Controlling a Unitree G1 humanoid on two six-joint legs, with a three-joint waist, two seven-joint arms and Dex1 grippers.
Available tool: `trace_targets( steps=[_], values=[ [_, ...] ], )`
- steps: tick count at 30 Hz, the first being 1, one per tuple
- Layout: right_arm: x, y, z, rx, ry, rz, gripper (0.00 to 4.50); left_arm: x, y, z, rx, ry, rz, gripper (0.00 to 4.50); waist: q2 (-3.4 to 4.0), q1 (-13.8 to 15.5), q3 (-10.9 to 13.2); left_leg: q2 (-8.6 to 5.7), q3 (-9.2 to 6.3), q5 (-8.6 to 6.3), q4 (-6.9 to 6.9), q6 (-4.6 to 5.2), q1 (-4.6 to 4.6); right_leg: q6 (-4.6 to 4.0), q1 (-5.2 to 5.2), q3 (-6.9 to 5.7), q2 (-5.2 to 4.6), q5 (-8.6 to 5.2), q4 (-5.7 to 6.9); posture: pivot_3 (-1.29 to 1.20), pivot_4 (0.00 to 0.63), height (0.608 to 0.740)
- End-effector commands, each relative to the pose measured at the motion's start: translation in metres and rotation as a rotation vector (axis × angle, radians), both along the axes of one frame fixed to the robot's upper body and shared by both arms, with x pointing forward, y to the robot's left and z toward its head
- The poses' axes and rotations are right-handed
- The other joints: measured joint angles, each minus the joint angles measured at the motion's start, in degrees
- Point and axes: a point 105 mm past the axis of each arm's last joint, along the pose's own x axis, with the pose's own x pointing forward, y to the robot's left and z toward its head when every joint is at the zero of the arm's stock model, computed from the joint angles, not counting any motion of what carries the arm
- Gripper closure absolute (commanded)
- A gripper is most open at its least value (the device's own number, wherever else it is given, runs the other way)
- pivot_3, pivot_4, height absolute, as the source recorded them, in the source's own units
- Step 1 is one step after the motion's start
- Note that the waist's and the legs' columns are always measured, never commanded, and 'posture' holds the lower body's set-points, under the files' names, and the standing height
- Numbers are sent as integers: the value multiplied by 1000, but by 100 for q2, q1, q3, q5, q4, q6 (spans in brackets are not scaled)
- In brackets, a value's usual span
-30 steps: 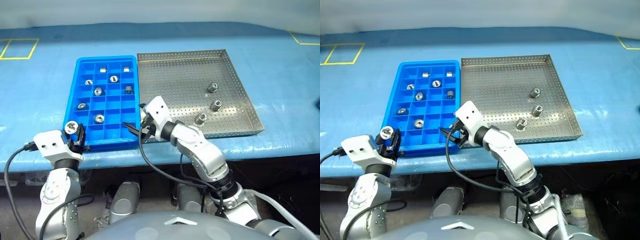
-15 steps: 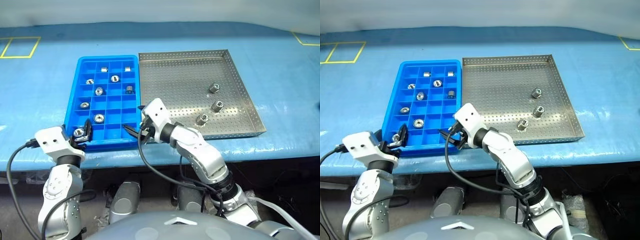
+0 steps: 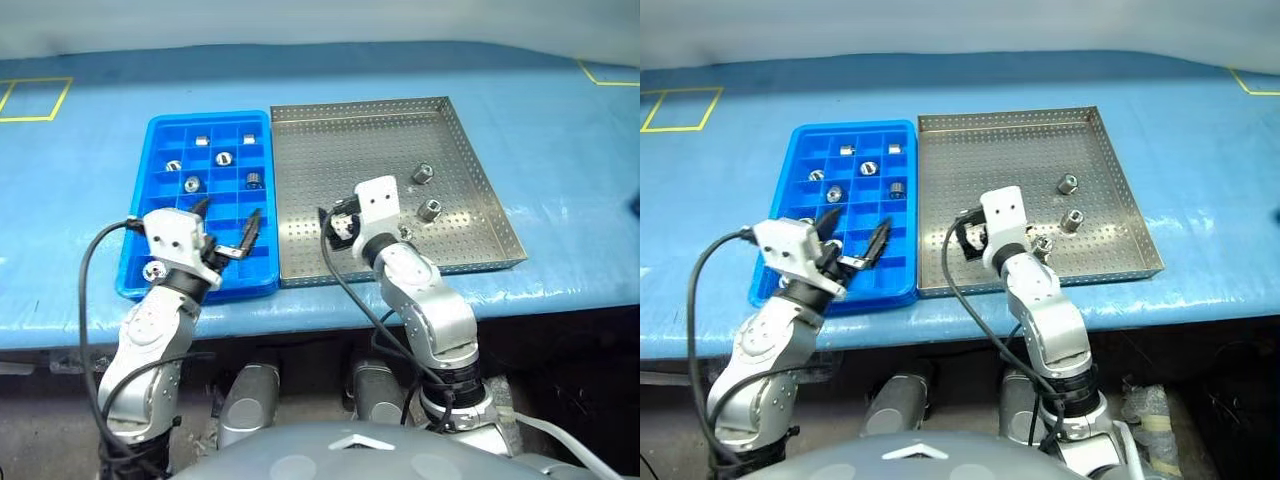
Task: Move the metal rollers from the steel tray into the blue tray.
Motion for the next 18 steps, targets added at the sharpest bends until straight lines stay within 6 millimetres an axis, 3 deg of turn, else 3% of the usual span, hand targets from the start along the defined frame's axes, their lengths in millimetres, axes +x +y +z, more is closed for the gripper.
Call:
trace_targets(
  steps=[1, 6, 12, 18],
  values=[
    [0, -16, 11, -10, -4, -78, 0, -2, -24, 7, 15, -44, -159, 8, 1, -91, 0, 0, 0, 0, -1, 0, 1, -1, 0, 0, 0, -1, 0, -28, 150, 740],
    [0, -37, 3, 10, 94, -180, 0, -9, -54, 3, 22, -15, -370, 8, 3, -213, 0, 1, 2, 0, -3, 1, 1, -2, 0, 0, 0, -1, 0, -46, 150, 740],
    [-1, -52, -18, 62, 222, -282, 0, -18, -75, -6, 16, 41, -497, 8, 8, -280, 1, 2, 2, 0, -6, 2, 2, -2, -1, 0, 0, -2, 1, -53, 150, 740],
    [-3, -49, -32, 88, 303, -265, 0, -32, -85, -19, 33, 137, -604, 8, 19, -345, 0, 3, 3, 1, -5, 3, 4, -3, -1, 0, 0, -2, 3, -45, 150, 740]
  ],
)
